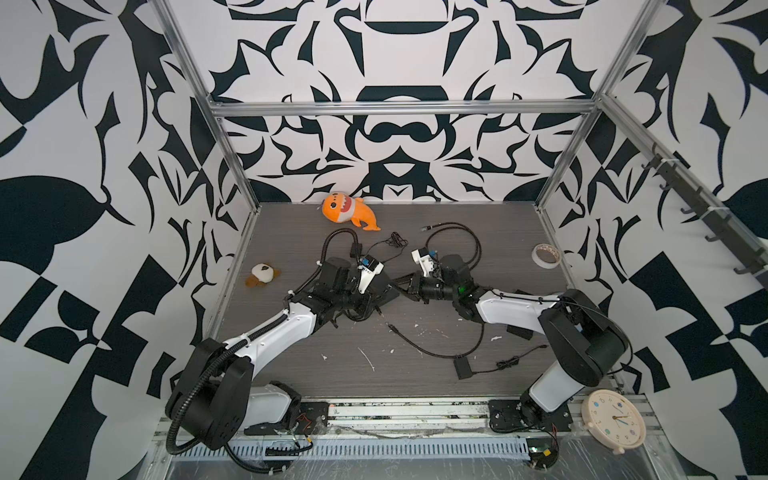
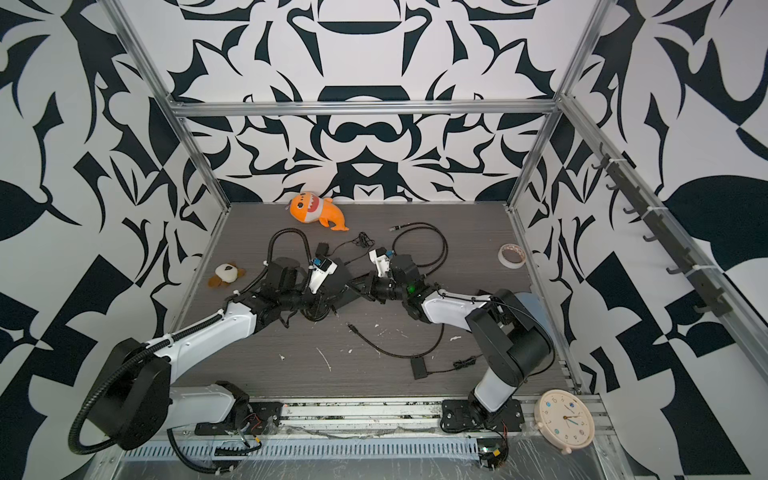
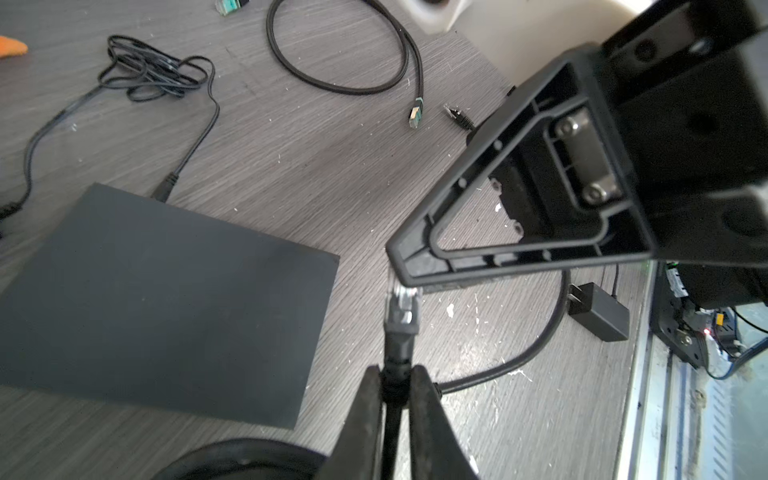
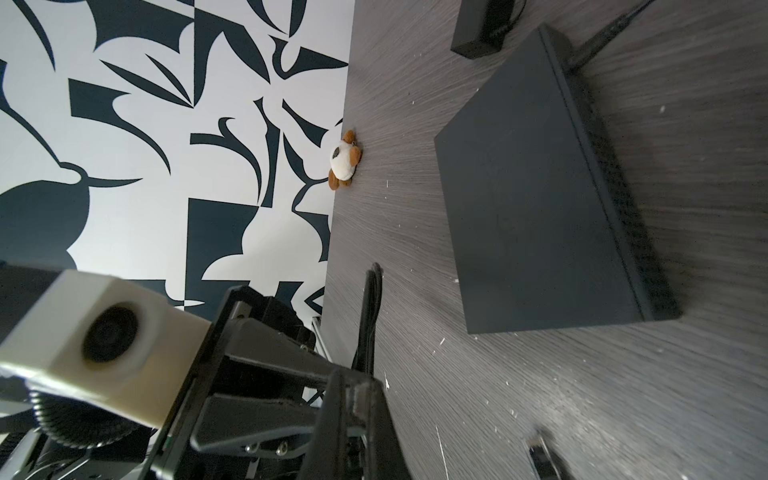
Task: Insert the plug into the switch port
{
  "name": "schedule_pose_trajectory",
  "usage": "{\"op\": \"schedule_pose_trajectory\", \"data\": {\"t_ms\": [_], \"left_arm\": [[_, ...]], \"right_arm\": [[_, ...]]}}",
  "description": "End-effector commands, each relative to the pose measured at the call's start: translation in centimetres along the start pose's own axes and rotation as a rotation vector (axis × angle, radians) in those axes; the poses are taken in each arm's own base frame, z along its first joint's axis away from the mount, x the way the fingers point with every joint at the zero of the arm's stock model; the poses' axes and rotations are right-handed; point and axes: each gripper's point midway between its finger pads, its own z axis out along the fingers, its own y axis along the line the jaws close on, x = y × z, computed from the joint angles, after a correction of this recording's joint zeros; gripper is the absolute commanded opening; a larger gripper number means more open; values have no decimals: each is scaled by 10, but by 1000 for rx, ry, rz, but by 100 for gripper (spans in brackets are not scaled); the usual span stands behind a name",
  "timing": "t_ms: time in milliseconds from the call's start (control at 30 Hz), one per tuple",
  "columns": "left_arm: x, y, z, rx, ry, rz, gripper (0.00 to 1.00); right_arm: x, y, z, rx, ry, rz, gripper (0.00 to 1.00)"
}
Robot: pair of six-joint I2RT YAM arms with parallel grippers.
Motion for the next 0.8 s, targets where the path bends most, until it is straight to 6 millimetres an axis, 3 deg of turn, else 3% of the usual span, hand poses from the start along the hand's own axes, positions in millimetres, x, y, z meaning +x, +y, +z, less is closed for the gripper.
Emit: {"op": "schedule_pose_trajectory", "data": {"t_ms": [0, 233, 400, 767], "left_arm": [[-3, -3, -4, 21, -27, -3, 13], [-9, -5, -3, 34, -37, -1, 5], [-13, -3, -1, 33, -39, -6, 17], [-14, -3, 1, 38, -50, -15, 15]], "right_arm": [[-9, 26, -4, -82, -25, -46, 0], [-10, 24, -2, -80, -24, -40, 0], [-9, 27, -3, -87, -22, -44, 0], [-6, 30, -2, -91, -12, -51, 0]]}}
